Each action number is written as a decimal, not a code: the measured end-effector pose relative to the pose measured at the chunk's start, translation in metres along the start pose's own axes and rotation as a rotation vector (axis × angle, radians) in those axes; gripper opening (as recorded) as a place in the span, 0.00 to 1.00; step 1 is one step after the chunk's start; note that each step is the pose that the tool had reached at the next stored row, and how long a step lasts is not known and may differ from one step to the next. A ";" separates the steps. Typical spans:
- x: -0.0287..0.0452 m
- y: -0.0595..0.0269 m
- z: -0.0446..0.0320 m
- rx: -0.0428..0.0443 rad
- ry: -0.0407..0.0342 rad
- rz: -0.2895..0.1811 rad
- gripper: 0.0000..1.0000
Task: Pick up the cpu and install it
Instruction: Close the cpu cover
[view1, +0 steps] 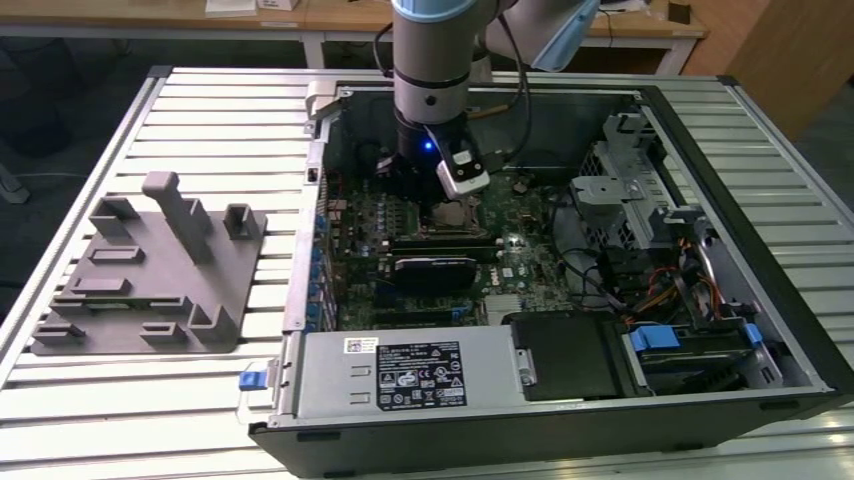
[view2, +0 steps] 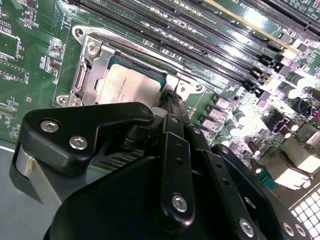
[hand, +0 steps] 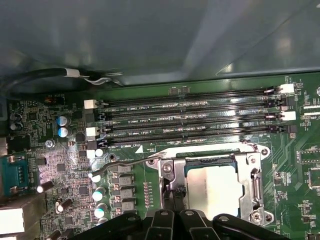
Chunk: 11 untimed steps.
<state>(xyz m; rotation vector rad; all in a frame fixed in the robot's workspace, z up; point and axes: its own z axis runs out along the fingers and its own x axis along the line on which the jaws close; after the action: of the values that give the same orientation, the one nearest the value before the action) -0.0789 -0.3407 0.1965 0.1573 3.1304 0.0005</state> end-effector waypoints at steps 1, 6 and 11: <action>0.0000 0.0001 -0.0005 -0.0004 -0.0001 0.000 0.11; 0.0001 0.0000 -0.0039 0.0003 0.0002 0.000 0.11; -0.0001 -0.0001 -0.0091 0.0005 0.0002 0.000 0.11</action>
<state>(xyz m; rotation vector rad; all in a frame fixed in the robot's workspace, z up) -0.0789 -0.3408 0.2056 0.1573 3.1306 -0.0002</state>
